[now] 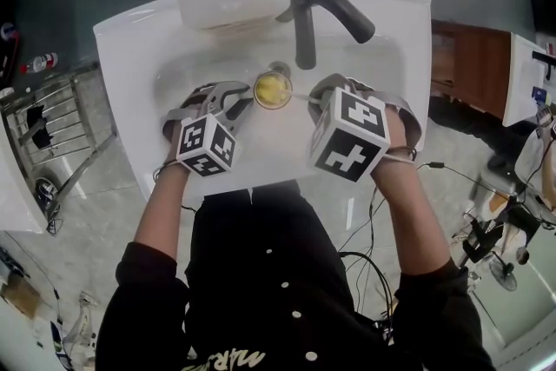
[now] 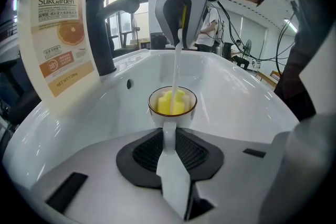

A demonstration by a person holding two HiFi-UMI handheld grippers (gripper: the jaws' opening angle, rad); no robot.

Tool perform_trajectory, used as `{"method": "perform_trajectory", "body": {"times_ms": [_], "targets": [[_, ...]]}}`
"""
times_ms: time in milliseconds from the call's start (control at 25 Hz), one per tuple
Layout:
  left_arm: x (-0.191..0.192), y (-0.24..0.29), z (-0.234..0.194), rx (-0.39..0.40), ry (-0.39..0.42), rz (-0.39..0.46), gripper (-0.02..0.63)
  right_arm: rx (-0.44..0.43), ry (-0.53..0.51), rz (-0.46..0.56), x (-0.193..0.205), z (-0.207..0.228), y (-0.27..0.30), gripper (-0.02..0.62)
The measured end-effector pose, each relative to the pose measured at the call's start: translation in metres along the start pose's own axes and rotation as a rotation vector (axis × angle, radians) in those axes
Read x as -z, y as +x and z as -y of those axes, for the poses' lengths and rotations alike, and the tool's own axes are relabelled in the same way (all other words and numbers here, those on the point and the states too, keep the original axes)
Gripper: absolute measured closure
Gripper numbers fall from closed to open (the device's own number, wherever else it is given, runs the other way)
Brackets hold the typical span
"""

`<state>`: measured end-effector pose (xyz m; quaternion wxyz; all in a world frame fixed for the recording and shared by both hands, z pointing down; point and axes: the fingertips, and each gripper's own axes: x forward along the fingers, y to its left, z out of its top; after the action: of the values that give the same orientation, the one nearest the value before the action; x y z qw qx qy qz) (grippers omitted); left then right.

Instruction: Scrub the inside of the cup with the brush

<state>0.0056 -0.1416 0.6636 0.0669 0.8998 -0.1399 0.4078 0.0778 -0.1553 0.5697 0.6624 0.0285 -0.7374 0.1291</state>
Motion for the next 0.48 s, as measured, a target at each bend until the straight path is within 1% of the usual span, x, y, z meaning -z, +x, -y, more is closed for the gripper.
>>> {"method": "perform_trajectory", "body": {"times_ms": [80, 320, 400, 480], "targets": [[0.0, 0.0, 0.0, 0.0, -0.004, -0.001, 0.515, -0.012, 0.061, 0.015, 0.001, -0.002, 0.0, 0.546], [-0.002, -0.001, 0.002, 0.001, -0.017, 0.0, 0.515, -0.074, 0.291, 0.097, 0.007, -0.01, -0.002, 0.545], [-0.002, -0.001, 0.002, 0.002, -0.017, -0.001, 0.515, -0.08, 0.329, 0.117, 0.009, -0.012, -0.003, 0.545], [-0.002, -0.001, 0.002, 0.004, -0.018, -0.001, 0.515, -0.081, 0.343, 0.129, 0.011, -0.012, -0.002, 0.545]]}}
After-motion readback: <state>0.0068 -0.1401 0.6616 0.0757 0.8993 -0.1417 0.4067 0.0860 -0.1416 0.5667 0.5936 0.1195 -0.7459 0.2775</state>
